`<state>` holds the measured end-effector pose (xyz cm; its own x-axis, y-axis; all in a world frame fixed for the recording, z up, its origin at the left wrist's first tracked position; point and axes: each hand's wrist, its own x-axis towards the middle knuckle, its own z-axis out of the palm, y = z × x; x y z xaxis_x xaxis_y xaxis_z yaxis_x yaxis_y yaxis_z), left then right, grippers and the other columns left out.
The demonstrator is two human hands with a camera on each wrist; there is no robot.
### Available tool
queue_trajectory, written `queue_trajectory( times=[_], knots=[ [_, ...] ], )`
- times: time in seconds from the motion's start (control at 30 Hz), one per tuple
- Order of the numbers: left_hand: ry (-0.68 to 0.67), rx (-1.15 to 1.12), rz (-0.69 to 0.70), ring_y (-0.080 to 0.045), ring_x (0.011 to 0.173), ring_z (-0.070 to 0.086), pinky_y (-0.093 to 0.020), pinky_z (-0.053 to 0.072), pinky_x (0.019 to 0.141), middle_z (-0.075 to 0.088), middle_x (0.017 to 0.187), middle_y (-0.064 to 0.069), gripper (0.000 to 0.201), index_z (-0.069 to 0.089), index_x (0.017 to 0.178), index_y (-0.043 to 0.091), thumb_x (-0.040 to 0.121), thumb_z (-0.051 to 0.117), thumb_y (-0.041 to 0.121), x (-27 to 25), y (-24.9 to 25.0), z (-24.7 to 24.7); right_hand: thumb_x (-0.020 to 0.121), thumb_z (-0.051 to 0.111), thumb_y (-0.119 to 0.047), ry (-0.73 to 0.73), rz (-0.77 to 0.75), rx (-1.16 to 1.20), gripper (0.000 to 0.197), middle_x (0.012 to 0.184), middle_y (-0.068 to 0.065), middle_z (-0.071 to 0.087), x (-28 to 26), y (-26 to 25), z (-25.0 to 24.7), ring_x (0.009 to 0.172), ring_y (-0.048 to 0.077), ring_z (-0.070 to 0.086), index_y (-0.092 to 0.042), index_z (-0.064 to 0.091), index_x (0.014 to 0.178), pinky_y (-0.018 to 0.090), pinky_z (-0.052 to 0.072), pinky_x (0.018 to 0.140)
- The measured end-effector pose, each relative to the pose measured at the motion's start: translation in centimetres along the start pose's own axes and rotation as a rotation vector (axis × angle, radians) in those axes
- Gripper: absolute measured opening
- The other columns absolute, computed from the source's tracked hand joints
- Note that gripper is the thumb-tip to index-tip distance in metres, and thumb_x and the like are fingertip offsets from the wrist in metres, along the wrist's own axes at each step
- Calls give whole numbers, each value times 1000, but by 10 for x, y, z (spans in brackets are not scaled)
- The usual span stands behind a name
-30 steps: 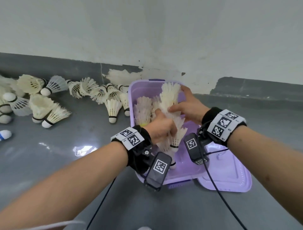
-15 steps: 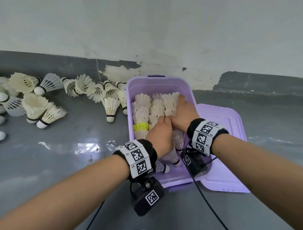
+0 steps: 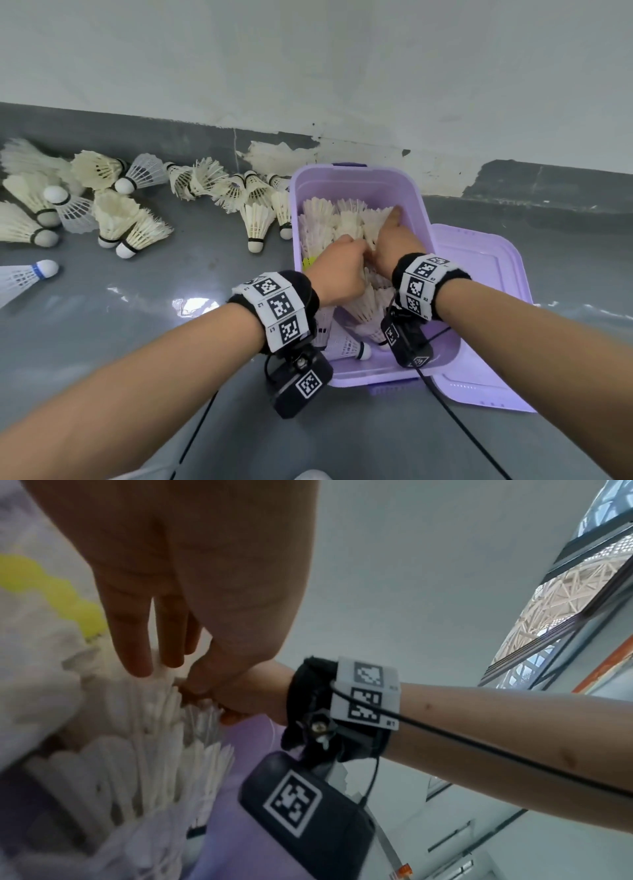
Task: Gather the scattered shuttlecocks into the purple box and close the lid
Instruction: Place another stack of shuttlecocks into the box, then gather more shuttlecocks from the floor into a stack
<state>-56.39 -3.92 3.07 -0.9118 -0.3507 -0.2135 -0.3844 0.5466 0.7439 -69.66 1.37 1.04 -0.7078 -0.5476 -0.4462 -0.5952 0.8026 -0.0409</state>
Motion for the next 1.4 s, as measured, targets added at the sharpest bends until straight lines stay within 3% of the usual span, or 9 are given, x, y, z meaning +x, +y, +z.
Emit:
queue_trajectory(
  times=[0.17, 0.27, 0.5, 0.63, 0.77, 0.9, 1.03, 1.13, 1.4],
  knots=[
    [161, -114, -30, -25, 105, 57, -33, 47, 89, 61, 114, -10, 30, 58, 113, 8, 84, 57, 8, -1, -4, -15, 86, 60, -28, -88, 193, 136, 107, 151, 29, 18, -16, -25, -22, 128, 40, 45, -7, -26, 145, 45, 44, 102],
    [235, -207, -21, -25, 100, 60, -32, 49, 86, 65, 108, -10, 31, 60, 110, 6, 80, 55, -1, -4, -4, -28, 87, 59, -38, 15, 120, 198, 102, 154, 27, 4, -33, -46, -36, 137, 42, 26, -9, -15, 150, 47, 33, 110],
    [483, -239, -5, -12, 78, 57, -6, 43, 63, 61, 96, 0, 29, 61, 105, 8, 80, 53, -5, -30, -31, -79, 75, 56, -10, 301, -240, 496, 67, 137, 18, 28, -51, -104, -50, 127, 37, 30, -8, 32, 138, 39, 33, 107],
    [567, -200, -130, -17, 81, 61, -18, 48, 72, 63, 91, 0, 22, 61, 99, 8, 81, 55, -3, -63, -81, -112, 71, 56, -9, 383, -375, 431, 59, 131, 12, 35, -58, -150, -48, 123, 30, 32, -12, 44, 129, 35, 30, 101],
    [617, -248, -346, -19, 80, 60, -34, 54, 78, 61, 83, 5, 17, 62, 90, 14, 83, 58, -1, -102, -136, -136, 72, 56, -7, 266, -453, 404, 56, 132, 13, 34, -48, -196, -27, 123, 31, 35, -9, 45, 128, 36, 34, 105],
    [672, -336, -492, -26, 84, 65, -41, 56, 79, 63, 82, -2, 20, 60, 82, 19, 85, 57, 0, -137, -177, -153, 78, 60, -19, 100, -238, 169, 68, 145, 19, 20, -27, -225, 3, 133, 40, 25, -12, 31, 139, 46, 31, 108],
    [704, -419, -539, -21, 75, 63, -23, 48, 60, 63, 81, -5, 22, 59, 83, 15, 87, 54, -5, -163, -206, -163, 77, 67, -29, 125, -100, 41, 91, 154, 19, 1, -9, -232, 23, 143, 40, 3, -19, 10, 147, 61, 22, 110],
    [704, -441, -559, -20, 75, 62, -22, 46, 62, 64, 84, -8, 19, 60, 86, 11, 88, 52, -6, -178, -219, -169, 77, 72, -28, 149, -60, -1, 105, 156, 20, -12, 0, -229, 25, 143, 45, -8, -23, -4, 150, 60, 14, 112],
    [677, -483, -594, -18, 78, 64, -19, 43, 59, 64, 91, -8, 15, 60, 87, 11, 92, 53, -1, -193, -231, -172, 65, 80, -48, -12, 145, -66, 112, 155, 29, 0, 20, -239, 0, 142, 50, 8, -22, 12, 149, 58, 17, 113]
  ],
)
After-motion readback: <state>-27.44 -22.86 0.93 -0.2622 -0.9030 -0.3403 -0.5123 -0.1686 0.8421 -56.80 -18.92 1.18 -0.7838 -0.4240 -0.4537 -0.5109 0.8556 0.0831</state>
